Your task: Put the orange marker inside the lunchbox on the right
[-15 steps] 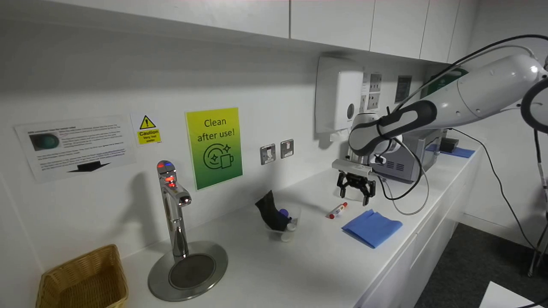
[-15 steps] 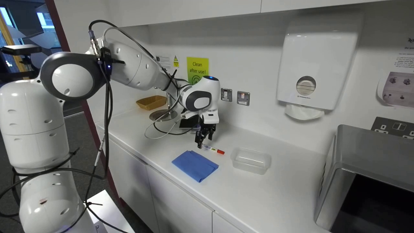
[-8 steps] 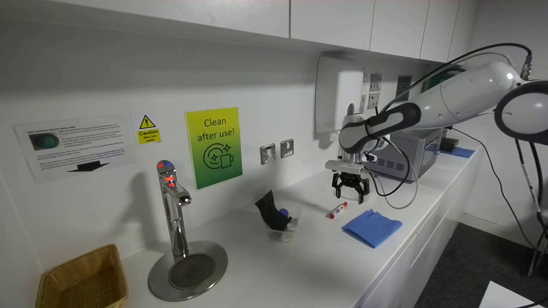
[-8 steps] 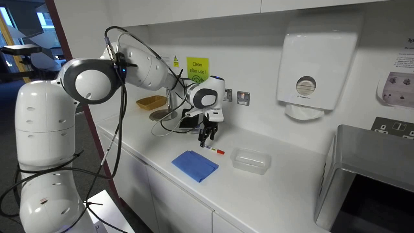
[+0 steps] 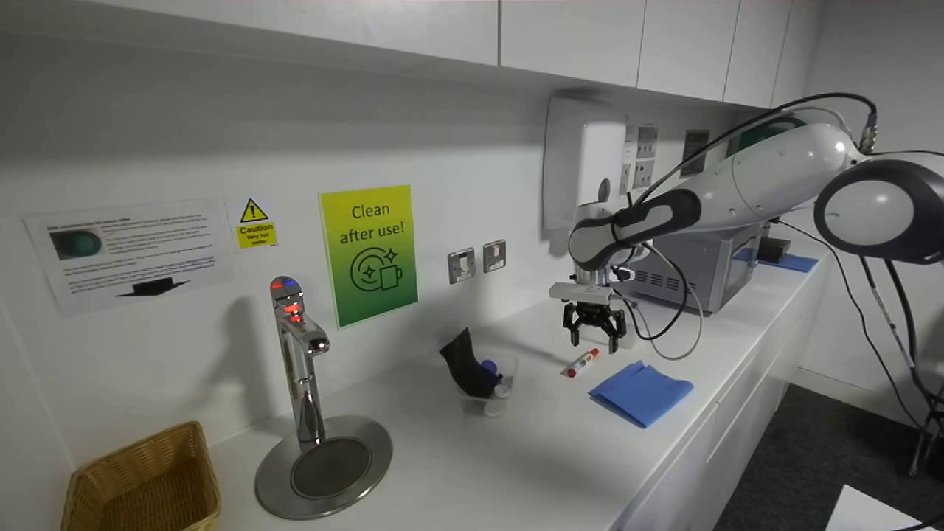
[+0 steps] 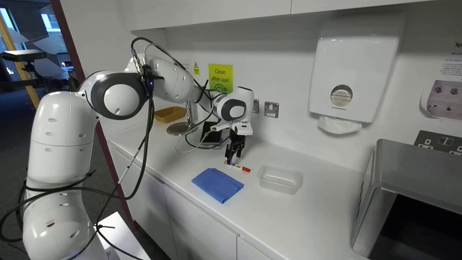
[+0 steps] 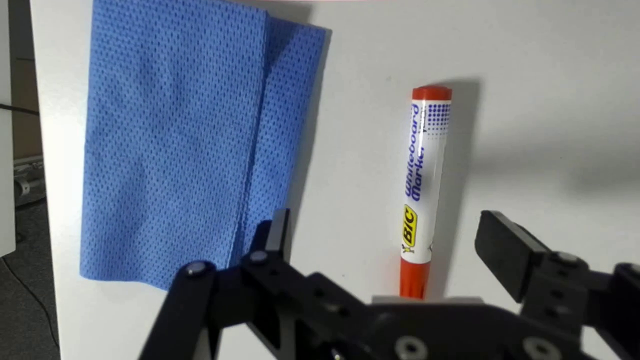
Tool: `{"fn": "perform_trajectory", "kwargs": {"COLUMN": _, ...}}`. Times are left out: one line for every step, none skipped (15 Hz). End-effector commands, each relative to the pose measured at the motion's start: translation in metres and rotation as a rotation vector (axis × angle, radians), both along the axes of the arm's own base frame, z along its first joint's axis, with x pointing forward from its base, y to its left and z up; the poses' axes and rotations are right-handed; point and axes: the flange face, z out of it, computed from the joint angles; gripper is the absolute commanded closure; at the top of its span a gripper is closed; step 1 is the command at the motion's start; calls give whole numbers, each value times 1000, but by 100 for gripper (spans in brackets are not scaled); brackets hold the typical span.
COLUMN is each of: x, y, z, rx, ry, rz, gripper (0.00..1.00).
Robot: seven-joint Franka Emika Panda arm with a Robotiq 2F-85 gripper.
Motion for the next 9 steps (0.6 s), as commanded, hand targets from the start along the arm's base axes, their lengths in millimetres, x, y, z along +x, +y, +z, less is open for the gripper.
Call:
{"fn": "perform_trajectory", "kwargs": {"x": 11, "y": -1, "z": 3, "rx": -30, "ry": 25, "rz": 29, "gripper": 0}}
{"fn": "perform_trajectory", "kwargs": {"x": 12, "y": 0, "z": 2, "rx": -35, "ry": 24, "rz": 32, "gripper": 0}}
{"fn": "perform_trajectory", "kwargs": {"x": 14, "y": 0, "z": 1, "rx": -40, "ry": 24, "rz": 36, "gripper": 0}}
{"fn": "perform_trajectory", "kwargs": {"x": 15, "y": 2, "z": 0, "rx": -44, "ry": 23, "rz": 39, "gripper": 0}}
{"fn": "perform_trajectory", "kwargs": {"x": 16, "y": 3, "z": -2, "rx": -46, "ry": 18, "rz": 41, "gripper": 0}}
{"fn": "perform_trajectory", "kwargs": {"x": 18, "y": 4, "z": -3, "rx": -48, "ry": 17, "rz": 44, "gripper": 0}}
{"fn": "perform_trajectory", "kwargs": {"x": 19, "y": 5, "z": -4, "rx": -50, "ry": 16, "rz": 48, "gripper": 0}}
{"fn": "perform_trajectory", "kwargs": {"x": 19, "y": 7, "z": -5, "rx": -52, "ry": 16, "rz": 51, "gripper": 0}}
{"fn": "perform_trajectory", "kwargs": {"x": 20, "y": 9, "z": -7, "rx": -53, "ry": 16, "rz": 54, "gripper": 0}}
